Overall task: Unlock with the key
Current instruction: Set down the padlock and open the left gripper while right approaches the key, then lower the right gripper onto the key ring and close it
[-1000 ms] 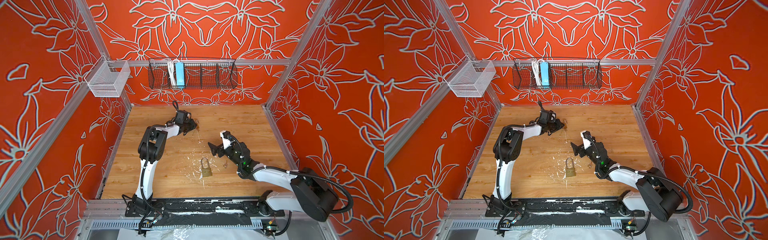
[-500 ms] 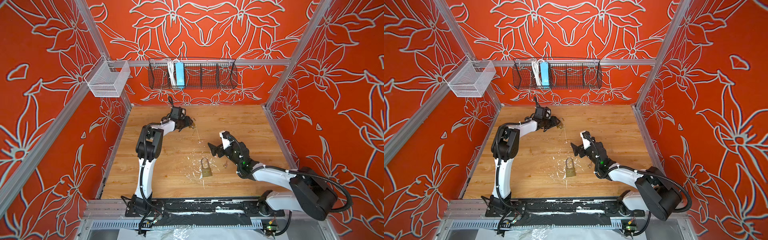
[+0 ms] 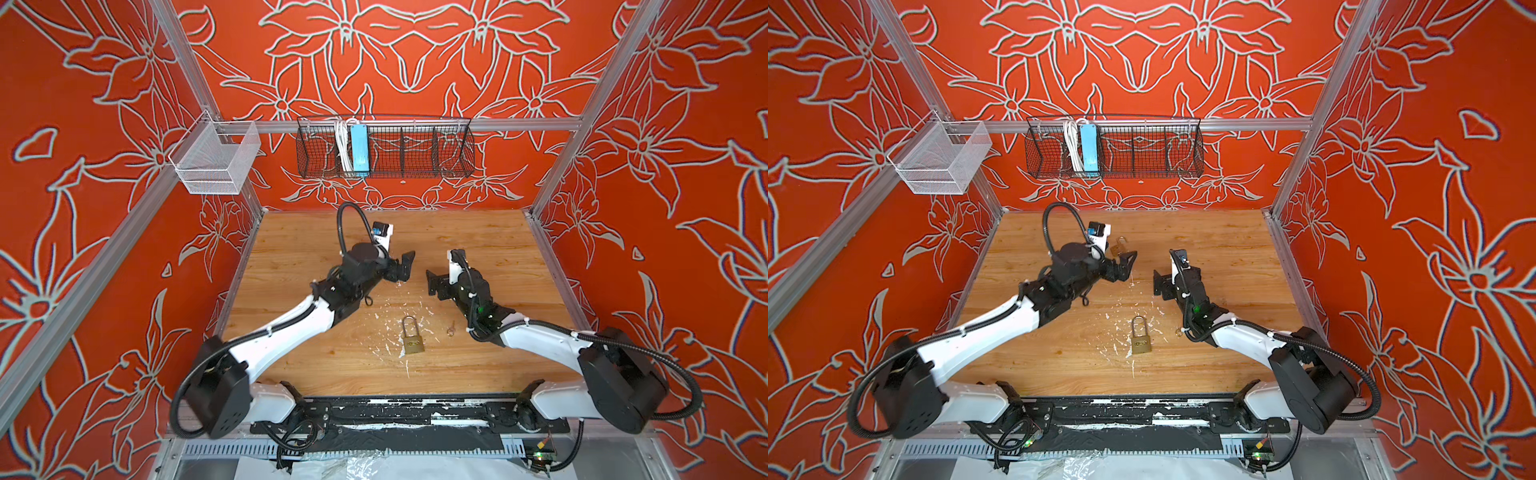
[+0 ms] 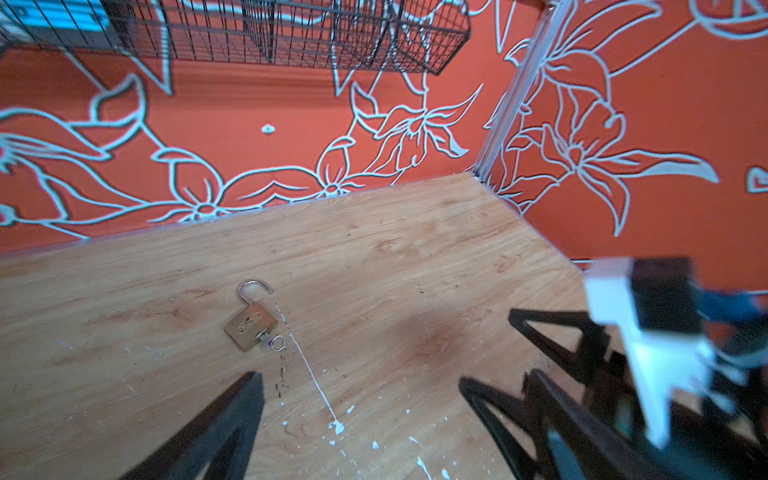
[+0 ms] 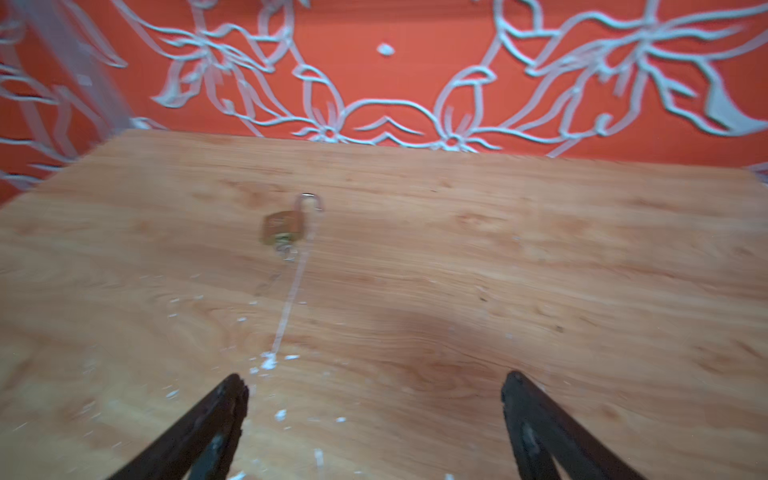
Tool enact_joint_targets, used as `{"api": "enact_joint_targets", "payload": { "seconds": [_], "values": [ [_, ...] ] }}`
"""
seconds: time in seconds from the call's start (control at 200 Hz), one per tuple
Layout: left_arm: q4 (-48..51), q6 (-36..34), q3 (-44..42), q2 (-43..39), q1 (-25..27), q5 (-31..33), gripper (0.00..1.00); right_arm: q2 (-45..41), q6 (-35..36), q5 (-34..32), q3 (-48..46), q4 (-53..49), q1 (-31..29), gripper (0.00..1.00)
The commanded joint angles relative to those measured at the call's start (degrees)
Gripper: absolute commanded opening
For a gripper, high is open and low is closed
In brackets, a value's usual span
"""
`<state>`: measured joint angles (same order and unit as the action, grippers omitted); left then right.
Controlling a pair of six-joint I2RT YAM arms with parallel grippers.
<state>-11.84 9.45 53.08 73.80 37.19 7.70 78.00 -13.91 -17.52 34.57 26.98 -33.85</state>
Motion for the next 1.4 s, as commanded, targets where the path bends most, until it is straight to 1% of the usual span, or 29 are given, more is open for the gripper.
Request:
{"api": "enact_joint_targets", "payload": {
  "seconds": [0.0,0.04,0.095,0.14,0.165,0.18,0.235,0.265,0.35,0.42,0.46,0.51,0.535,0.585,0.616,0.666,0.716,0.766,0.801,0.831,0.906,0.956,1.011,1.071,1.106,1.221,1.276,1.396],
  "values": [
    [-3.06,-3.69,-8.24,-4.53,0.13,0.10,0.97,-0.24,-5.64,-5.69,1.70,-9.65,1.23,0.98],
    [-5.76,-1.03,-11.00,-6.82,0.74,0.14,0.97,-0.77,-6.90,-6.70,1.66,-11.35,1.31,0.98],
    [-10.65,5.61,-14.47,-8.62,2.26,4.87,0.97,-1.49,-8.75,-7.25,1.70,-13.96,1.43,0.98],
    [-11.86,11.97,-16.64,-8.85,2.16,3.86,0.97,-2.39,-9.44,-7.56,1.32,-15.54,1.49,0.98],
    [-10.75,14.49,-17.03,-8.94,1.81,0.40,0.97,-3.11,-9.99,-7.84,1.21,-16.71,1.45,0.98],
    [-9.86,14.12,-17.08,-9.06,1.50,-3.19,0.97,-3.59,-10.20,-8.14,1.28,-17.57,1.51,0.98],
    [-7.46,7.09,-16.94,-8.74,1.30,-16.98,0.97,-5.29,-9.73,-8.14,1.70,-19.79,1.45,0.97],
    [-6.61,4.83,-17.06,-8.60,1.37,-21.62,0.97,-5.76,-9.18,-7.34,2.96,-22.45,1.44,0.97],
    [-13.76,5.82,-21.21,-6.85,1.99,-25.13,0.97,-5.18,-10.18,-2.97,9.58,-36.58,1.46,0.97],
    [-17.06,5.92,-22.67,-5.48,1.93,-28.05,0.97,-5.38,-13.61,0.48,9.62,-42.36,1.17,0.94],
    [-15.05,6.95,-22.16,-5.67,1.88,-26.31,0.97,-7.00,-15.89,2.13,6.49,-41.71,0.73,0.93],
    [-12.50,11.86,-21.77,-6.02,1.77,-21.58,0.97,-9.74,-18.39,4.23,0.86,-38.29,-0.46,0.89],
    [-12.01,13.31,-21.70,-6.09,1.39,-21.34,0.97,-11.21,-19.52,4.06,-2.01,-36.03,-1.46,0.88],
    [-12.45,11.17,-21.83,-6.59,0.53,-27.17,0.97,-13.83,-21.17,1.56,-6.48,-33.25,-3.83,0.85],
    [-11.08,9.33,-21.45,-7.68,0.79,-28.49,0.97,-14.97,-22.19,-0.78,-7.87,-33.71,-5.01,0.84],
    [-6.10,8.14,-19.98,-9.98,1.53,-24.62,0.97,-16.16,-22.82,-4.22,-9.06,-35.52,-6.08,0.83],
    [-3.03,8.12,-19.66,-12.22,1.57,-20.08,0.97,-16.59,-22.28,-4.77,-9.90,-35.74,-6.31,0.80],
    [-2.55,8.73,-20.66,-14.06,1.57,-15.38,0.97,-15.86,-21.53,-3.93,-9.53,-36.08,-6.39,0.76],
    [-4.10,9.69,-21.93,-14.99,1.57,-13.62,0.97,-15.01,-21.29,-3.76,-8.59,-37.22,-6.50,0.73],
    [-5.45,10.20,-22.74,-15.38,1.57,-13.83,0.97,-14.08,-21.13,-3.77,-7.88,-37.69,-6.78,0.72],
    [-7.32,10.66,-23.30,-15.70,1.57,-17.79,0.97,-11.41,-21.63,-4.10,-6.54,-37.78,-7.62,0.70],
    [-7.67,11.17,-23.40,-15.94,1.57,-19.14,0.97,-9.92,-22.19,-4.57,-6.12,-36.96,-8.11,0.67],
    [-7.24,11.20,-23.55,-16.55,1.64,-18.46,0.97,-8.59,-23.01,-5.13,-5.32,-36.90,-8.59,0.62],
    [-5.97,10.66,-23.65,-16.76,1.57,-16.40,0.97,-7.25,-23.57,-4.56,-4.29,-37.37,-8.84,0.54],
    [-5.28,10.44,-23.64,-16.76,1.58,-14.87,0.97,-6.63,-23.90,-3.86,-3.98,-37.43,-9.18,0.52],
    [-2.84,10.03,-22.49,-16.23,1.55,-13.06,0.97,-4.50,-25.61,-4.37,-2.93,-38.93,-11.38,0.52],
    [-2.28,9.75,-21.77,-15.27,1.53,-13.84,0.97,-3.32,-26.19,-5.33,-2.15,-39.90,-12.48,0.52],
    [-4.24,9.77,-22.15,-14.13,1.54,-16.70,0.97,0.27,-26.79,-7.27,-0.45,-40.56,-14.17,0.52]
  ]
}}
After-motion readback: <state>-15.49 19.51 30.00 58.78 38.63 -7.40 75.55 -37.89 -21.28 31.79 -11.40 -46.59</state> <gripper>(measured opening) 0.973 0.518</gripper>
